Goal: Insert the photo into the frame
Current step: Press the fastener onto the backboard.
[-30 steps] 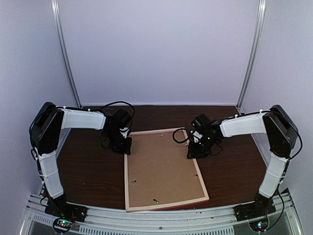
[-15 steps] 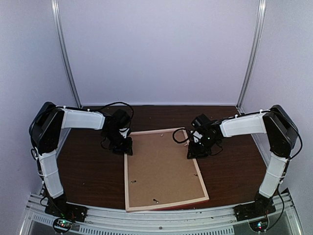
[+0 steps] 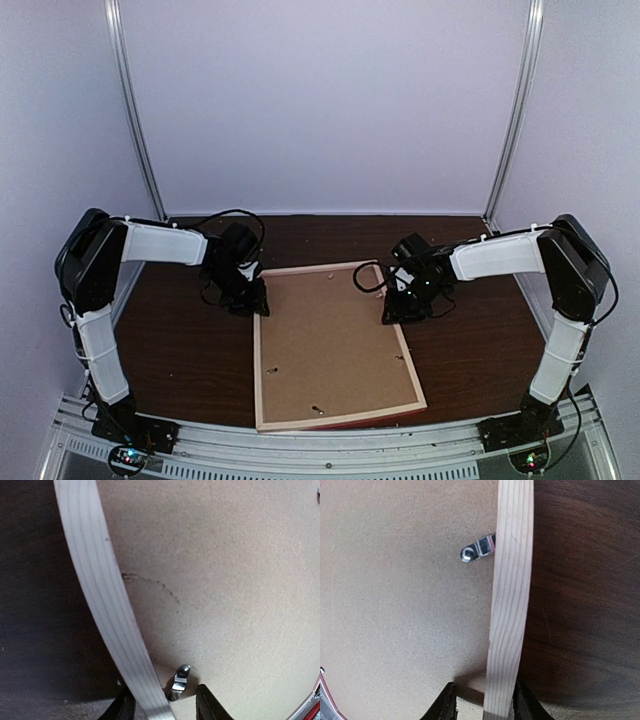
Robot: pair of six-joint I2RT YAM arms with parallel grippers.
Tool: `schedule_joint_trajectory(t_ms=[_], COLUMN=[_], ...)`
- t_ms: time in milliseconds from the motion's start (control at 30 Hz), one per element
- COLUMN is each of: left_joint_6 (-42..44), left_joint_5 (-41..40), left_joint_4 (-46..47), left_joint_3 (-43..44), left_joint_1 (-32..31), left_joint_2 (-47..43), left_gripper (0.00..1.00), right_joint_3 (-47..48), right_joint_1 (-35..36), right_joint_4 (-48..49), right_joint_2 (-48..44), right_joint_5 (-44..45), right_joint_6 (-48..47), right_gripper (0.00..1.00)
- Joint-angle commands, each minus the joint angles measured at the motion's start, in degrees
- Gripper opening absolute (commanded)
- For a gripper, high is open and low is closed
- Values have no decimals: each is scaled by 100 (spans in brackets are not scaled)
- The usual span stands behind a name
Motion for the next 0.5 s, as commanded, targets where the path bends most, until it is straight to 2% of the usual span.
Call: schedule_joint_trajectory(t_ms=[0,467], left_joint_6=[-89,-302], left_joint_5=[52,247], left_joint_4=[279,732], left_joint_3=[-178,-619], left_joint_1=[122,346], left_joint_2=[-44,5], left_gripper=[42,34], right_joint_3=[-293,-319], right_joint_1=[48,47], right_joint_4=[13,13], right_joint_2=[439,423], right_joint_5=[68,74], right_joint_6=[2,14], right_gripper=[37,37])
